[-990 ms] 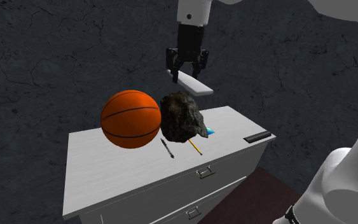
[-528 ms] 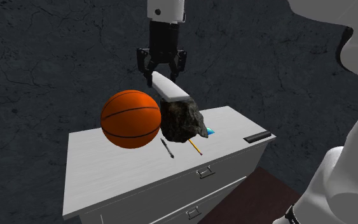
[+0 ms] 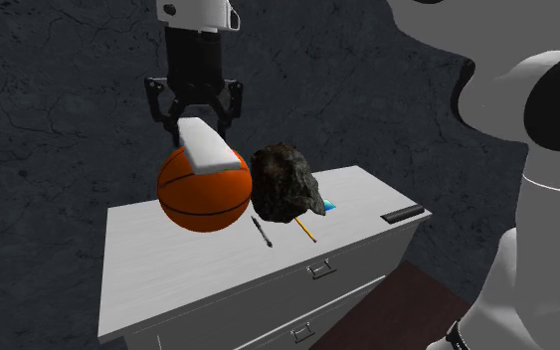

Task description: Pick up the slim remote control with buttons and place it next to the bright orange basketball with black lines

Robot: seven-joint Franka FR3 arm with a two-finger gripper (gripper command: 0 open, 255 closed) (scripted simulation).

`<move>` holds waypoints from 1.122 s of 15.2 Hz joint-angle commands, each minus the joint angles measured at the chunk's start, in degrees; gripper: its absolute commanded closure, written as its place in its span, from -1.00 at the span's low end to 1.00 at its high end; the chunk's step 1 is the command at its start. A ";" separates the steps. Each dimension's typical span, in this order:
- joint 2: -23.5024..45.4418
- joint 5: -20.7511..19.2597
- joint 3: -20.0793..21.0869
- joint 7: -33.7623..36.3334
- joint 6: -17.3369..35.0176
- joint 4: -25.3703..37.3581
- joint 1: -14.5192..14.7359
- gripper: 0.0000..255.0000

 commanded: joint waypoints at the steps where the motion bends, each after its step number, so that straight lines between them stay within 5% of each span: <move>1: 5.64 -2.58 0.54 2.74 -3.31 8.60 3.86 1.00; 4: 16.48 -6.95 -0.20 4.83 -10.40 26.49 11.51 1.00; 9: 10.61 -4.55 0.58 5.36 -2.09 12.08 7.50 1.00; 17: 6.64 -2.90 0.90 5.48 6.71 -0.71 4.62 1.00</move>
